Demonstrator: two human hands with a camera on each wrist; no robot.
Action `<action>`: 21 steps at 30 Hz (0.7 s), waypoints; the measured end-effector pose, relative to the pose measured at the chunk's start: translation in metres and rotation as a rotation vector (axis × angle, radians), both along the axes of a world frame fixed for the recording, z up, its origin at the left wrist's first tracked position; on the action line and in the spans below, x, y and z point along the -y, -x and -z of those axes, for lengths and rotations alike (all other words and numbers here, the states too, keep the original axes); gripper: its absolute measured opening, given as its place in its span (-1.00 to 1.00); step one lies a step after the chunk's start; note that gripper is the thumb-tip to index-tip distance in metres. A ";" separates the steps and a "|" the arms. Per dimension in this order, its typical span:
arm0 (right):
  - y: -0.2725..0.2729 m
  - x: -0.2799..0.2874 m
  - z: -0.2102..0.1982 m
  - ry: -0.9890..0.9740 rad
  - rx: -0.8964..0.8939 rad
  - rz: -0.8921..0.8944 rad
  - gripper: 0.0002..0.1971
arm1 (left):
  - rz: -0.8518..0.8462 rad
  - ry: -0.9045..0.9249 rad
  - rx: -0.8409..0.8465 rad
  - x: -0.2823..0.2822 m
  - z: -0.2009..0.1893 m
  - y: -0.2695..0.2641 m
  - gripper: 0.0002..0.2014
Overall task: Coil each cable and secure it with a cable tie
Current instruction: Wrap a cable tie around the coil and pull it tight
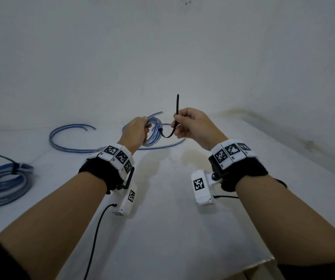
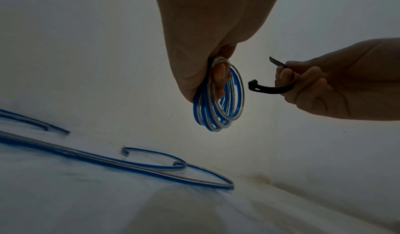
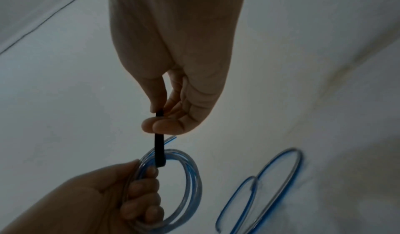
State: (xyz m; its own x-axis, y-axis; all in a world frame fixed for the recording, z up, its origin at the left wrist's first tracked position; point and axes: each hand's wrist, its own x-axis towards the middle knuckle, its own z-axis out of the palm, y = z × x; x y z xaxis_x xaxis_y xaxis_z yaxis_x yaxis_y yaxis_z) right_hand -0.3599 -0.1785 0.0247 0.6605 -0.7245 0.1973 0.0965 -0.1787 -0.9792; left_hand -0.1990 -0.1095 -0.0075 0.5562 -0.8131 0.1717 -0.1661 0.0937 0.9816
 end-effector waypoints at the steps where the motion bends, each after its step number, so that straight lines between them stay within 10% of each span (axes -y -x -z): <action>1: -0.016 -0.002 0.003 -0.001 0.015 -0.019 -0.97 | -0.027 0.017 0.000 -0.005 0.000 -0.012 -0.69; 21: -0.145 -0.033 0.038 0.076 0.318 -0.197 -0.89 | -0.229 0.028 0.338 -0.047 0.001 -0.102 -0.65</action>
